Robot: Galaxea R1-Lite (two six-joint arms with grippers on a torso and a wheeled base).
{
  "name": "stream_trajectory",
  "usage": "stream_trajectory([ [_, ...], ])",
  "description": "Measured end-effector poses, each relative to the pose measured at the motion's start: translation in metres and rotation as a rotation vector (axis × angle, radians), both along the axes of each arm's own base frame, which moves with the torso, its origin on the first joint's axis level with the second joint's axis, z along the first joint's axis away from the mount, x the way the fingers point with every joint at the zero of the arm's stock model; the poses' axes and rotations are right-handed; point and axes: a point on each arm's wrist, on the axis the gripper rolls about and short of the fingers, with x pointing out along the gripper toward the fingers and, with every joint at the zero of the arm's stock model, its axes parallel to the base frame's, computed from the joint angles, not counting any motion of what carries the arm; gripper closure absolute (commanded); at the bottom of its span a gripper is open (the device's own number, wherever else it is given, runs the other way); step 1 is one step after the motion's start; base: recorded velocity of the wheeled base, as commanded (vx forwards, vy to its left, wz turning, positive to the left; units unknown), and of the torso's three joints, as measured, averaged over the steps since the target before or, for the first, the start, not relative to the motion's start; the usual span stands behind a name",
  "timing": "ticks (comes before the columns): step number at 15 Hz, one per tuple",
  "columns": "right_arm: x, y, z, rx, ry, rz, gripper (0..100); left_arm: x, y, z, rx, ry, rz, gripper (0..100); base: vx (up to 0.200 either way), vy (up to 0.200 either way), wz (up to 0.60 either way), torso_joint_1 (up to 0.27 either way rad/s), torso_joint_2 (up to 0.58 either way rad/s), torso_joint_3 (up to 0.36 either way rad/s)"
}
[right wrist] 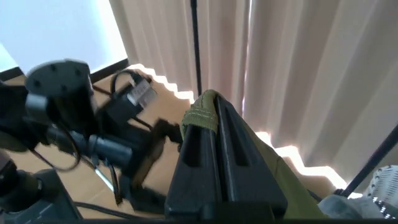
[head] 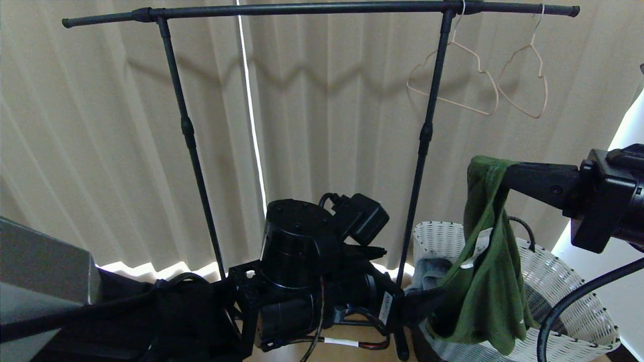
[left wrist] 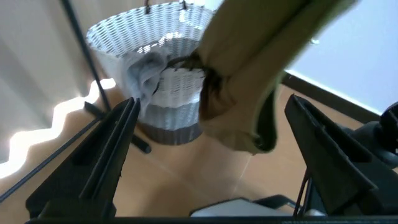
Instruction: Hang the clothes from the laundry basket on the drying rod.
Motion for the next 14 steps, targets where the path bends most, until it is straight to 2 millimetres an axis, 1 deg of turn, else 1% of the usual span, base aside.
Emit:
stream_trajectory([
  [2, 0.000, 0.001, 0.001, 0.010, -0.008, 0.021, 100, -0.002, -0.005, -0.003, 0.004, 0.003, -0.013, 0, 0.000, 0.000, 0.00, 0.000, 0.00, 0.000],
  [5, 0.000, 0.001, 0.001, 0.010, -0.008, 0.026, 100, 0.001, -0.011, -0.007, -0.007, -0.006, -0.013, 0, 0.000, 0.000, 0.00, 0.000, 0.00, 0.000],
  [7, 0.001, 0.001, 0.001, 0.037, 0.017, 0.024, 100, 0.002, -0.013, -0.012, 0.002, -0.001, -0.010, 0, 0.000, 0.000, 0.00, 0.000, 0.00, 0.000],
  [9, -0.001, 0.001, 0.003, 0.070, 0.044, 0.054, 100, 0.007, -0.019, -0.016, 0.005, 0.000, -0.004, 0, 0.000, 0.000, 0.00, 0.000, 0.00, 0.000],
  [12, -0.002, 0.001, 0.008, 0.083, 0.030, 0.074, 100, 0.010, -0.023, -0.030, 0.059, 0.031, 0.013, 0, 0.000, 0.000, 0.00, 0.000, 0.00, 0.000],
  [14, -0.002, 0.001, 0.011, 0.087, 0.024, 0.075, 100, 0.011, -0.023, -0.034, 0.075, 0.040, 0.017, 0, 0.000, 0.000, 0.00, 0.000, 0.00, 0.000],
])
